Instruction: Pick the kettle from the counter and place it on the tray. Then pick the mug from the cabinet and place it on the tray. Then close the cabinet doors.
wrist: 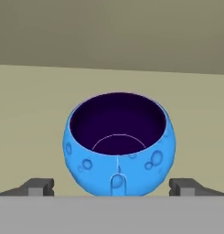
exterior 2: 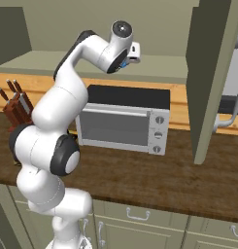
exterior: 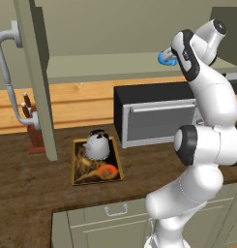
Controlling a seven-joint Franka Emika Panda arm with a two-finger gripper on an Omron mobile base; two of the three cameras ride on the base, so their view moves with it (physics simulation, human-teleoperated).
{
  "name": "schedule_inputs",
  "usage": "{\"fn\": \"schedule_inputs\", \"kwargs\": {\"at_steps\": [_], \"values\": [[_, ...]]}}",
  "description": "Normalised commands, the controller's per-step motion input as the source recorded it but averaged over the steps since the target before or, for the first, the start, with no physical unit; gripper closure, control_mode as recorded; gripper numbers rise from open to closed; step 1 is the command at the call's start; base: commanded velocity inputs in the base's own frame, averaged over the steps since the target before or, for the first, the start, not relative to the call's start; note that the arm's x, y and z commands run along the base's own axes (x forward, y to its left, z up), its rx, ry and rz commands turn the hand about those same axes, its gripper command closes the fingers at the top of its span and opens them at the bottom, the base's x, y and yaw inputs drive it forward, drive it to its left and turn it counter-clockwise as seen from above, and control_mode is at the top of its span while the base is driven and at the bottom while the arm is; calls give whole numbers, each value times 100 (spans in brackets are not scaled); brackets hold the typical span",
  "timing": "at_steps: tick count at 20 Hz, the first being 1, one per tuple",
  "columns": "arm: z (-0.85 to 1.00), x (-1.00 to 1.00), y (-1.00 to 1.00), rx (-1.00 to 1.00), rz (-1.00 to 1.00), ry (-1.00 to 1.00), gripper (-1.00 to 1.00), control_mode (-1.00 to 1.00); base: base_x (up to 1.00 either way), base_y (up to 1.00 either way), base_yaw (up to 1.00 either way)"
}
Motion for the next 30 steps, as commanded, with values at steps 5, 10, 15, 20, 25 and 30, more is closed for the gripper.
{"fn": "schedule_inputs", "kwargs": {"at_steps": [5, 10, 15, 20, 25, 30], "values": [[-9, 2, 0, 0, 1, 0, 100, -100, 0, 0, 0], [-1, 0, 0, 0, 0, 0, 100, -100, 0, 0, 0], [0, 0, 0, 0, 0, 0, 100, -100, 0, 0, 0], [0, 0, 0, 0, 0, 0, 100, -100, 0, 0, 0], [0, -12, 0, 0, 0, 0, 100, -100, 0, 0, 0], [-1, -41, -2, 0, 0, -4, 100, -100, 0, 0, 0]]}}
